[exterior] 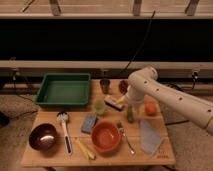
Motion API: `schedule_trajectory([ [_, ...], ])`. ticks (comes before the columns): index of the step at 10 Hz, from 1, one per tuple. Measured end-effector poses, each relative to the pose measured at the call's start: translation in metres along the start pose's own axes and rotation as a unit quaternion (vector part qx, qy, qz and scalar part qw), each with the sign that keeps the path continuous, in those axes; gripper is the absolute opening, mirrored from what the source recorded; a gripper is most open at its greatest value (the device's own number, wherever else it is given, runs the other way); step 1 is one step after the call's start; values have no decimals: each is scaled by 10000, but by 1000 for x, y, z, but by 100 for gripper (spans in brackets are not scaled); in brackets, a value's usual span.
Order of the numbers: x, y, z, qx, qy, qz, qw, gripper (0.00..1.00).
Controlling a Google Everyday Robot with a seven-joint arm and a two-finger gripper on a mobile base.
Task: Place towel in table surface
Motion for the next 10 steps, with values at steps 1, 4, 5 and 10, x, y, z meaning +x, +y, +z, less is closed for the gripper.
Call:
schedule_trajectory([
  [1,0,0,0,0,0,0,10000,80],
  [4,1,0,0,1,4,-6,10000,80],
  [5,0,5,-1,-20,28,-32,10000,80],
  [10,18,86,0,-227,190,95,9995,80],
])
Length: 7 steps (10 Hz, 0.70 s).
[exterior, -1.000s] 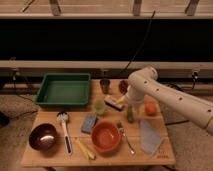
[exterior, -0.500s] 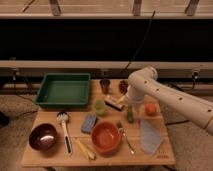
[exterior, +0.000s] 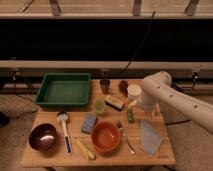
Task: Place towel in table surface
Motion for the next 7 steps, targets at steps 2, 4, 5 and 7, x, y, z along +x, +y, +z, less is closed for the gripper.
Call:
schedule_trajectory([
  [2,-2,36,10,-109,48,140,9998,80],
  [4,-6,58,25,-206,53,254,9995,80],
  [5,-12,64,32,-249,23,317,9992,80],
  [7,-15,74,44,-315,-8,417,9986,80],
])
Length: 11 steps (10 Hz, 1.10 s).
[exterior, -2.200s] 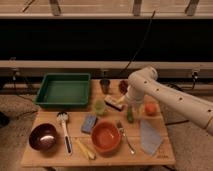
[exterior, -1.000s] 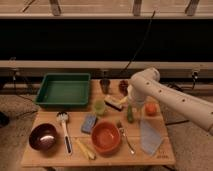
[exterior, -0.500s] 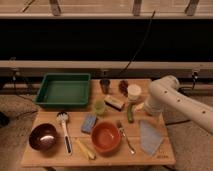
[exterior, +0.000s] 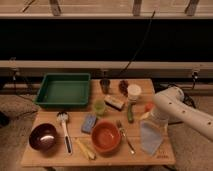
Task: Place towel in table surface
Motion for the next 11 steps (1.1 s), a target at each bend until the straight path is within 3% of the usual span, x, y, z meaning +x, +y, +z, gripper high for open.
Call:
schedule_trajectory([
  [8,-3,17,30,-177,-132,253,9994,80],
  [10,-4,18,34,-197,-159,273,9993,73],
  [11,-4,18,34,-198,-172,279,9993,61],
])
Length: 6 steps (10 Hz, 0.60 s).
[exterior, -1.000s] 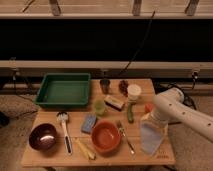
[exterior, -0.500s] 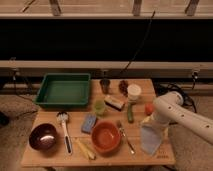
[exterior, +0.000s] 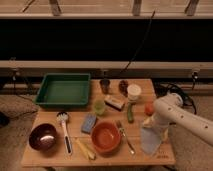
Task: Place towel in table surface
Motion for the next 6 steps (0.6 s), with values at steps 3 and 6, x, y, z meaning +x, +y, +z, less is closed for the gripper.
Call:
schedule_trajectory([
  [3,-2,1,-5,36,-53,42,10000,33],
  [6,-2,0,-15,101,-73,49,9999,4],
])
